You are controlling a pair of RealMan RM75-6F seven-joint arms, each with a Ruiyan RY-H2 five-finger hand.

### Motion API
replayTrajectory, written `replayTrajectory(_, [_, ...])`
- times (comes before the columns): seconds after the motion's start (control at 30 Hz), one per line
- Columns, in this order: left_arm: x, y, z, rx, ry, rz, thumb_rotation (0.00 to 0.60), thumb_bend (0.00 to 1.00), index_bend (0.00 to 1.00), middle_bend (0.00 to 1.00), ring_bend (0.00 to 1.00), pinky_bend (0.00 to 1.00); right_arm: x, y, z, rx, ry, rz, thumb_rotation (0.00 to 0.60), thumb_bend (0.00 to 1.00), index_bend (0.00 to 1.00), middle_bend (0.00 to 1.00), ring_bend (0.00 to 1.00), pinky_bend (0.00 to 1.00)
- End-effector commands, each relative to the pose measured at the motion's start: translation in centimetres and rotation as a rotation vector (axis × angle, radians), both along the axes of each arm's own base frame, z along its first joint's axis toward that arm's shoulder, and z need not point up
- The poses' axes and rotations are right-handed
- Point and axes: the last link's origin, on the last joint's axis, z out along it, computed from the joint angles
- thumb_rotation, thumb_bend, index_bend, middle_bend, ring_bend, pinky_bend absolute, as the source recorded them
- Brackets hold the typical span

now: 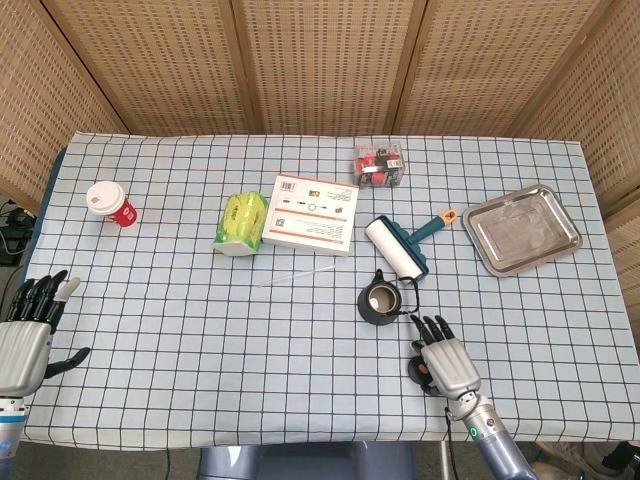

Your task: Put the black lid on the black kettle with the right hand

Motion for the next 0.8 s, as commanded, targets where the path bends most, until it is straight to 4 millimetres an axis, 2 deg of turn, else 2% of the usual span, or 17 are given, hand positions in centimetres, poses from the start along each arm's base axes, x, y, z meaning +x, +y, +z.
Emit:
replayTrajectory(0.03, [0.0, 0.0, 0.0, 0.0, 0.0, 0.001, 0.6, 0.05, 0.0, 0.0, 0.0, 0.0, 0.3, 0.0, 0.3, -0.008, -0.003, 0.011, 0.6, 0.37, 0.51, 0.05, 0.0, 0.0])
replayTrajectory(0.47, [0.0, 0.0, 0.0, 0.002, 0.0, 0.003, 0.6, 0.05, 0.0, 0.0, 0.0, 0.0, 2.9, -0.5, 3.3, -0.073, -0.035, 0.061, 0.6, 0.38, 0.52, 0.05, 0.0, 0.0])
replayTrajectory(0.8, [-0.3, 0.3, 0.2, 0.005, -0.003, 0.017, 0.6, 0.05, 0.0, 0.0, 0.0, 0.0, 5.7, -2.8, 5.4, -0.141, -0.064, 0.089, 0.6, 0.38, 0.52, 0.06, 0.0, 0.0])
